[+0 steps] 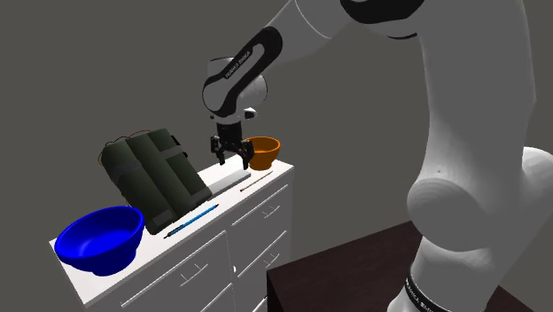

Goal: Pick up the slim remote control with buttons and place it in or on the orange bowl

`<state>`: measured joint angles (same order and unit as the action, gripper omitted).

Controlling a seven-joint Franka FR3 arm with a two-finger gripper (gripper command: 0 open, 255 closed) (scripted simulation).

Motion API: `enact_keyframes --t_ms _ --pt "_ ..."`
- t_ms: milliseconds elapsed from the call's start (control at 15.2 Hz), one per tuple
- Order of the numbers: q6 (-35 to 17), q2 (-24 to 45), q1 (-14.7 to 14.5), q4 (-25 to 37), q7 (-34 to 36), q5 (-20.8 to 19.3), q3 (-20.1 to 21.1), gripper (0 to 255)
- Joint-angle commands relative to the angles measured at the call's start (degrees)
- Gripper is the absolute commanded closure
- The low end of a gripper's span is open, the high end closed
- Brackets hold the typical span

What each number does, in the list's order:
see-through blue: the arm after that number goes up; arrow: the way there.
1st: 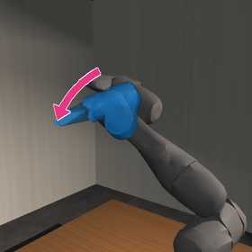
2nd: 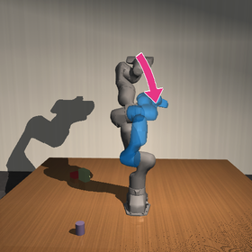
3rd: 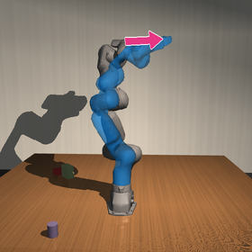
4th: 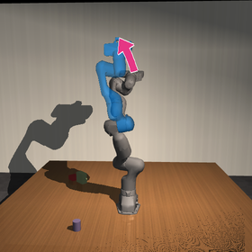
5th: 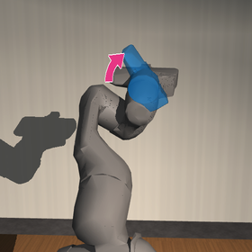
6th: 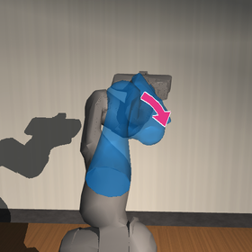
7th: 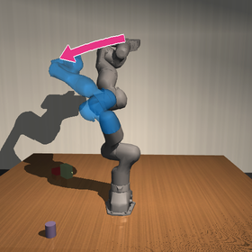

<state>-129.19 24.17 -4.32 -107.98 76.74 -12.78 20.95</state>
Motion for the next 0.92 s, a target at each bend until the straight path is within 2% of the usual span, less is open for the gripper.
enact_keyframes --t_ms 0,198,858 --pt "-0.21 4.59 -1.36 4.21 2.51 -1.11 -1.0 0" --pt "0.56 11.73 -3.54 12.03 5.44 -2.05 -2.51 0" --pt "-3.29 15.42 -4.21 11.8 6.2 -3.34 -3.59 0"
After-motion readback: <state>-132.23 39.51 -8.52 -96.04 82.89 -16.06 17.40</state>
